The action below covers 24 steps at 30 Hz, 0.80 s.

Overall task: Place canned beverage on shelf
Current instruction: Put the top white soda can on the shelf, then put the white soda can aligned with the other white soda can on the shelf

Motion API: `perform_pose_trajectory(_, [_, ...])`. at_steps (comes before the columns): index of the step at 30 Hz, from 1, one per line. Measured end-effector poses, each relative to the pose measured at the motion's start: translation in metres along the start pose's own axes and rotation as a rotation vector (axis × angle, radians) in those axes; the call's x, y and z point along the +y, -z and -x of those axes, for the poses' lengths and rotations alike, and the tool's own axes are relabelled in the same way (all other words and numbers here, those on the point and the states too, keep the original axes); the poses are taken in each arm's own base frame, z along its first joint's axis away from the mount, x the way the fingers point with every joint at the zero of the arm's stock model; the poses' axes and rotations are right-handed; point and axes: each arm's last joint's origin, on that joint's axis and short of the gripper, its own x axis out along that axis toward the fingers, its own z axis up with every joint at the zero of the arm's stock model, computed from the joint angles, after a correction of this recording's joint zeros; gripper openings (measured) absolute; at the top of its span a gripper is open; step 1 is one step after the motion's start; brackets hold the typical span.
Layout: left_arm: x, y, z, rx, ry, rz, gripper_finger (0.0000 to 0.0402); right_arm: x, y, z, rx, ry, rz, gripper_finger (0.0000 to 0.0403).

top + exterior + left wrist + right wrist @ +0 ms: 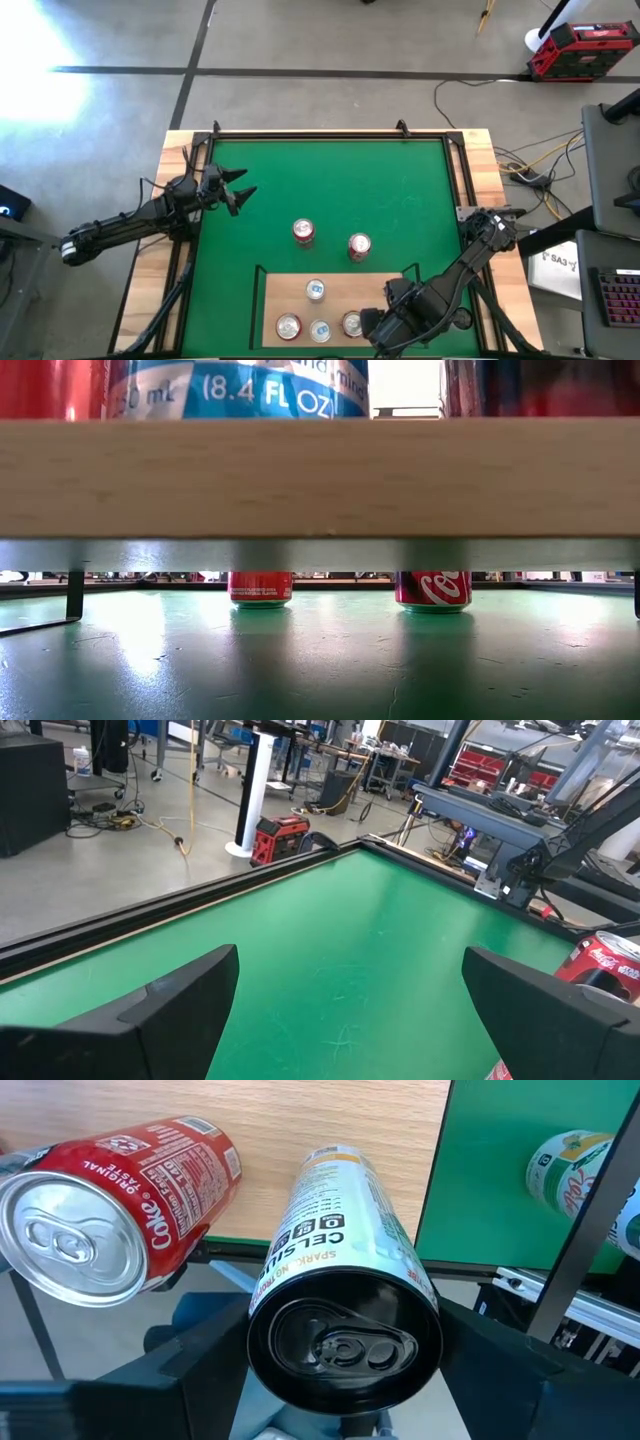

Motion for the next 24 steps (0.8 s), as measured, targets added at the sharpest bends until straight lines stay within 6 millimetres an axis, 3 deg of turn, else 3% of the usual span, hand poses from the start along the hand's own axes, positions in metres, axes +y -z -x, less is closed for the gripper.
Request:
perform_pose_trajectory(13, [0.0, 0.0, 0.0, 0.0, 0.0, 0.0, 0.0369, -0.002, -0.002, 0.002, -0.015, 0.007, 0.01, 0.033])
perform_pose_trajectory(24, [0.0, 0.0, 0.0, 0.0, 0.0, 0.0, 0.0369, -0.019, -0.013, 0.033, -0.1, -0.057, 0.074, 0.035])
